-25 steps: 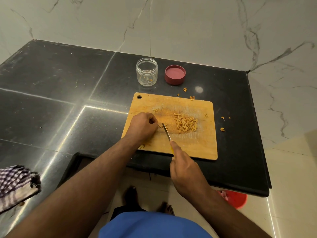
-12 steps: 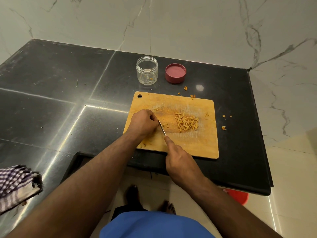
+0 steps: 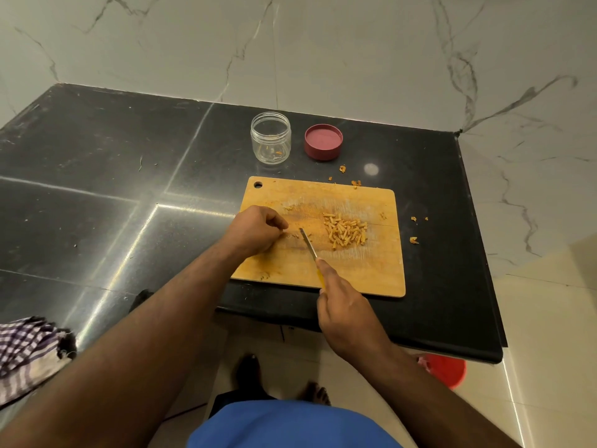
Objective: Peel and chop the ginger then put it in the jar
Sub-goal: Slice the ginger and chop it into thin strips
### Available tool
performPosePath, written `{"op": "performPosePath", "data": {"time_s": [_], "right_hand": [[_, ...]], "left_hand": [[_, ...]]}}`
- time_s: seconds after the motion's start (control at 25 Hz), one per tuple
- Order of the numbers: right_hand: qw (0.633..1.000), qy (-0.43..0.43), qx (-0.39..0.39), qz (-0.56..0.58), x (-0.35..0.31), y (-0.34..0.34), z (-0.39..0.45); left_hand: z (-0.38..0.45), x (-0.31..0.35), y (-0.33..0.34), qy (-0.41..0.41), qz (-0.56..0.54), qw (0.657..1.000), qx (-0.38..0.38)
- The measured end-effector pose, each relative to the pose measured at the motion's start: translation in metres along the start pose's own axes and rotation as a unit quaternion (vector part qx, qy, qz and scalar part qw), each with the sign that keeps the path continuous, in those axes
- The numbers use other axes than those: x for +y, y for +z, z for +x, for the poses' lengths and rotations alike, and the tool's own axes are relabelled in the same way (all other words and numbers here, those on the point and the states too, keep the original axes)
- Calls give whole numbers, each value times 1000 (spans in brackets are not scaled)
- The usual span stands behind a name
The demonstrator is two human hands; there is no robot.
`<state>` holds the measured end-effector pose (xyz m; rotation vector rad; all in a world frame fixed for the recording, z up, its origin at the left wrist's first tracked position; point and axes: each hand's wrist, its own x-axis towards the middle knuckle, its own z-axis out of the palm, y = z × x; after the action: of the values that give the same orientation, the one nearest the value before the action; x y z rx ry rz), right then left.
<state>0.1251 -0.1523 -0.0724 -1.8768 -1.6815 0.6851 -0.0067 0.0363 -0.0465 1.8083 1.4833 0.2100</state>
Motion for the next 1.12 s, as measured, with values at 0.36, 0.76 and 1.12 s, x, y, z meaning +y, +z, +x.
{"op": "performPosePath", "data": {"time_s": [0.36,0.76,1.12], "right_hand": [[997,7,20,-71,22,7,0],[997,74,19,-6,27,-13,-15],[998,44,-1,33,13,-9,-13]], "left_hand": [[-25,-27,-17,18,62,996,-69],[-40,-31,-23,35,134,984,-109],[-51,-28,-15,44,184,975,-119]]}}
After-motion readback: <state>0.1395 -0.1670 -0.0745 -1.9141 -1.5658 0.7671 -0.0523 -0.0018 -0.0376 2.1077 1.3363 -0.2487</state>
